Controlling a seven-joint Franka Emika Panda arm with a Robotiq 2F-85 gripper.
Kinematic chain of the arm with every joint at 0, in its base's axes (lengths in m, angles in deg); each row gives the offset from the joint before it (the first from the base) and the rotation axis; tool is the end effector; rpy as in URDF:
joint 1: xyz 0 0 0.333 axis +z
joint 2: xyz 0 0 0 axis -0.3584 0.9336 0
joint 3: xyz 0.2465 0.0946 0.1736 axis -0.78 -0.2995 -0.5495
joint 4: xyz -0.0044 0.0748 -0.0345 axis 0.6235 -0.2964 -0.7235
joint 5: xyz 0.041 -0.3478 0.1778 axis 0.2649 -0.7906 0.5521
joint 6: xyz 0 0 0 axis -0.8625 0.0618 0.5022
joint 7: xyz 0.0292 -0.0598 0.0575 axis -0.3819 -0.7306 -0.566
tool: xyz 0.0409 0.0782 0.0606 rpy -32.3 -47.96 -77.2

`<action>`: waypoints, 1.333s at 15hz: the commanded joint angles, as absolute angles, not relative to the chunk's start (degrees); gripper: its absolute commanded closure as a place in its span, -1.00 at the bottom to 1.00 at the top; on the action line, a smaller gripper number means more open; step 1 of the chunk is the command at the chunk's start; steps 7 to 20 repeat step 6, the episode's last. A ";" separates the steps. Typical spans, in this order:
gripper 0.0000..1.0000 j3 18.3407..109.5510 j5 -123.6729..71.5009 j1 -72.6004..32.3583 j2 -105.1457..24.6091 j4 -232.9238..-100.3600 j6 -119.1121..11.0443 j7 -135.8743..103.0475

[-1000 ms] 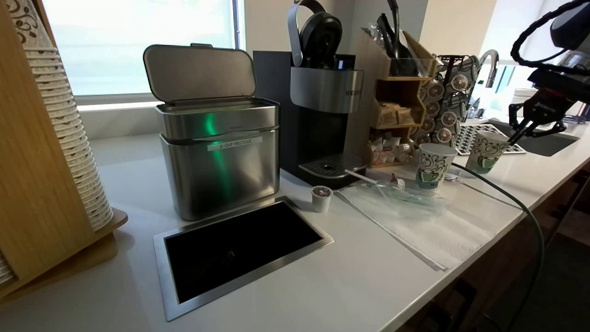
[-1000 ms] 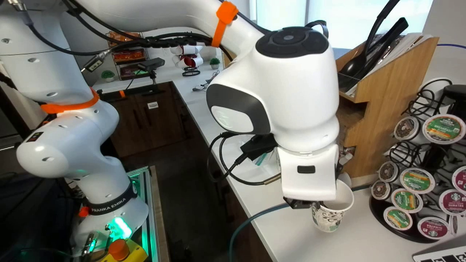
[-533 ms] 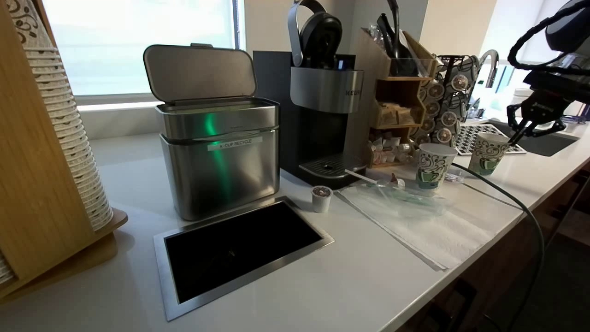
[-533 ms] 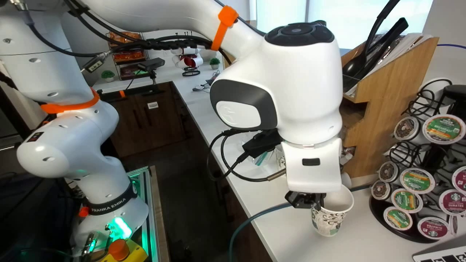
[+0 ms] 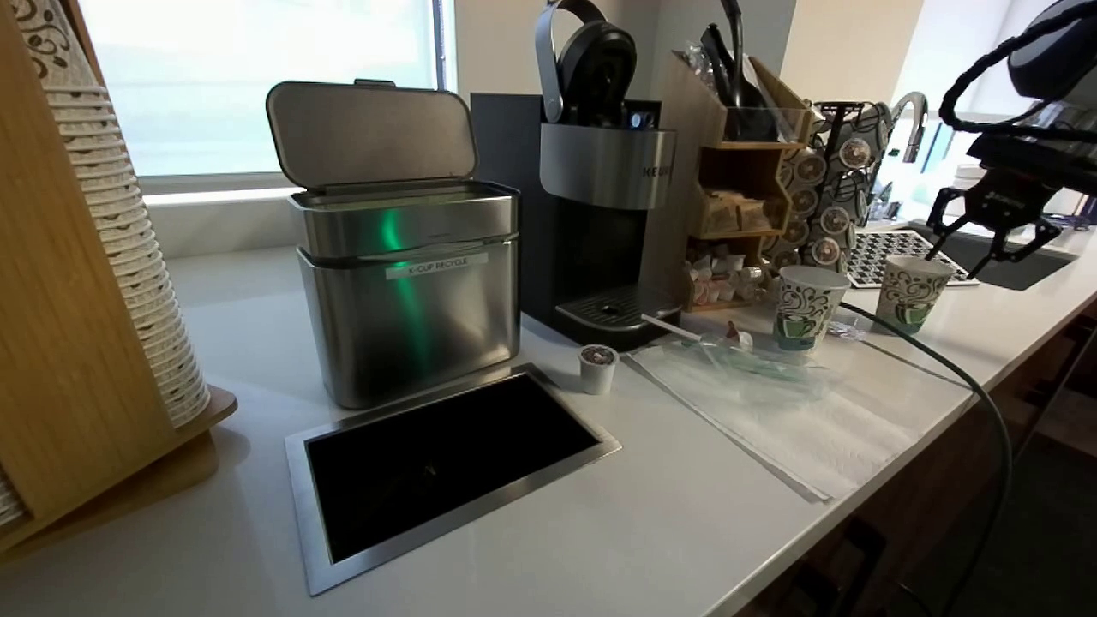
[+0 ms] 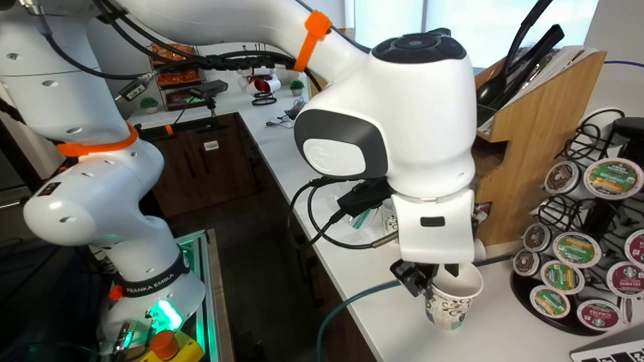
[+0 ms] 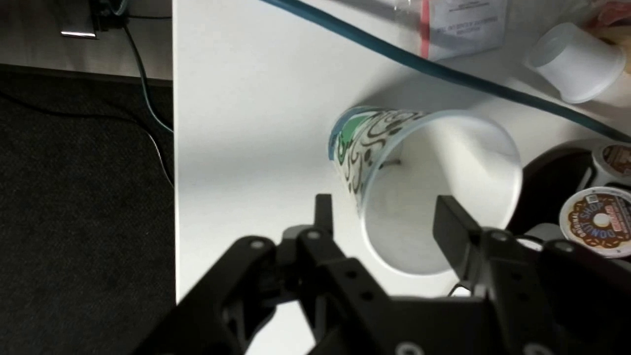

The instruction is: Unstack the cups on the table

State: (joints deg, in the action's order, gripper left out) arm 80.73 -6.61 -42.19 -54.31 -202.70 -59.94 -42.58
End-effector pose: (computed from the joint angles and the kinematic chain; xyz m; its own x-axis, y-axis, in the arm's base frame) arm 0.4053 -0.3632 0.3668 0.0925 -0.9954 0.0243 -0.9638 -0.0956 -0.2491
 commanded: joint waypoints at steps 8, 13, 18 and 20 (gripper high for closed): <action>-0.99 79.92 -9.60 -41.64 -61.13 -201.07 -55.22 -38.27; -0.99 79.92 -9.60 -41.64 -61.13 -201.07 -55.22 -38.27; -0.99 79.92 -9.60 -41.64 -61.13 -201.07 -55.22 -38.27; -0.99 79.92 -9.60 -41.64 -61.13 -201.07 -55.22 -38.27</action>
